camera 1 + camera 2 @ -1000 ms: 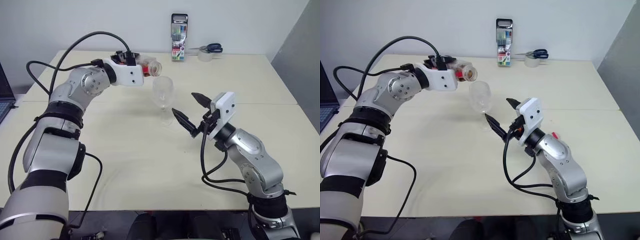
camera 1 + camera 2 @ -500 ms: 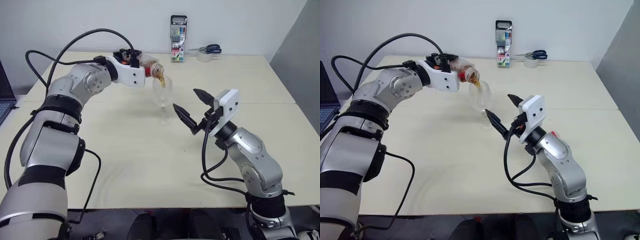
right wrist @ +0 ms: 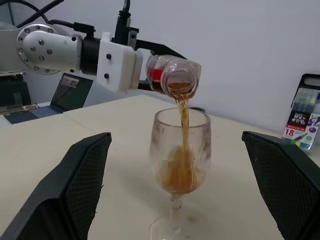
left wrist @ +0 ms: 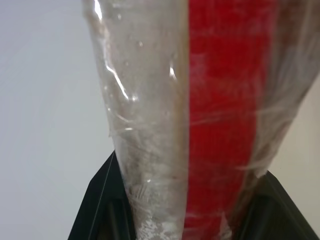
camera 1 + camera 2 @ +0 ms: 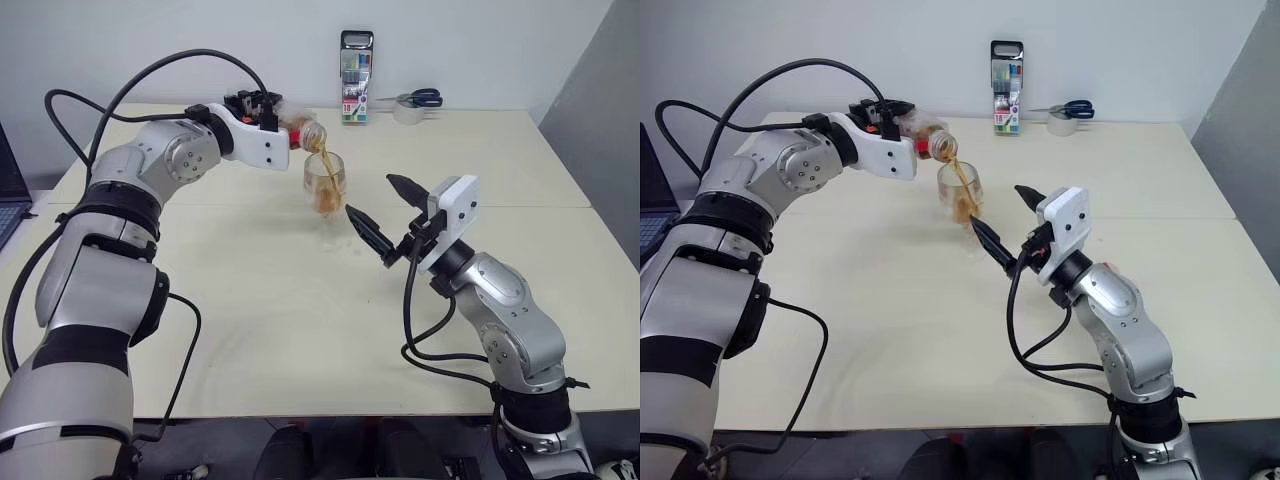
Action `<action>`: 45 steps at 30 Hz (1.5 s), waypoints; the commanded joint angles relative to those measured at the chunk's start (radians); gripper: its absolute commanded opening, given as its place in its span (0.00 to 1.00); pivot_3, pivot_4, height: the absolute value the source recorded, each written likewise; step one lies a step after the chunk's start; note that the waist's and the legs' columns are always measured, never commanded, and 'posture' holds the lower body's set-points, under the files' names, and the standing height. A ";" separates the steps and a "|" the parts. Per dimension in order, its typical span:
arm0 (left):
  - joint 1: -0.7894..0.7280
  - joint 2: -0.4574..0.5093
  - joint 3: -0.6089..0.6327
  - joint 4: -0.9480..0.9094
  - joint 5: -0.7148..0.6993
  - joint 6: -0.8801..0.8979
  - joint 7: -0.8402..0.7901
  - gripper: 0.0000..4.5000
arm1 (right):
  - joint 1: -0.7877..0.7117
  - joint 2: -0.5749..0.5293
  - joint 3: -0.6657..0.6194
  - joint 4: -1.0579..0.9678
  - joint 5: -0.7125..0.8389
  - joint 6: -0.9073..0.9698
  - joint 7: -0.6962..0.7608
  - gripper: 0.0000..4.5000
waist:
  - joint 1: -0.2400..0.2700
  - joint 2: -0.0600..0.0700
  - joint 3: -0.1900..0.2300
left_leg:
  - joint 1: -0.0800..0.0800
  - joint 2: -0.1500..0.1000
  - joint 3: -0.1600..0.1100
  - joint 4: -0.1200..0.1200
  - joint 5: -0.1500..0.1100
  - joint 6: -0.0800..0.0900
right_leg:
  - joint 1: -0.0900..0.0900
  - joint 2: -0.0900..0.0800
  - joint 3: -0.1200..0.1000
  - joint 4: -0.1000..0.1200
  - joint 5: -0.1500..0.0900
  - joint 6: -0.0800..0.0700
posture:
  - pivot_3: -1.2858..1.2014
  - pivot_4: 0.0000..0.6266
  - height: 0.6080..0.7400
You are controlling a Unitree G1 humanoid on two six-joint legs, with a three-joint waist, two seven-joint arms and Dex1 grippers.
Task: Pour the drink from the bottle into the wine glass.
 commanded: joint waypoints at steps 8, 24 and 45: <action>-0.052 0.030 -0.012 -0.005 0.014 -0.002 0.040 0.39 | -0.003 -0.006 -0.011 -0.038 0.005 -0.023 0.002 1.00 | 0.000 0.000 0.000 | 0.000 0.000 0.000 0.000 0.000 0.000 | 0.000 0.000 0.000 0.001 0.000 0.000 | 0.52 0.24 1.00; -0.065 0.040 -0.025 0.004 0.035 -0.006 0.063 0.39 | -0.004 -0.004 -0.004 -0.032 0.003 -0.030 0.009 1.00 | 0.000 0.000 0.000 | 0.000 0.000 0.000 0.000 0.000 0.000 | -0.001 0.000 0.001 0.002 0.000 0.000 | 0.52 0.24 1.00; 0.122 -0.034 0.258 -0.156 -0.437 0.158 -0.327 0.39 | -0.002 -0.010 -0.008 -0.029 0.010 -0.020 0.010 1.00 | -0.004 0.000 0.000 | 0.000 0.000 0.002 0.002 0.000 0.000 | -0.003 0.000 0.003 0.006 0.000 0.000 | 0.52 0.24 1.00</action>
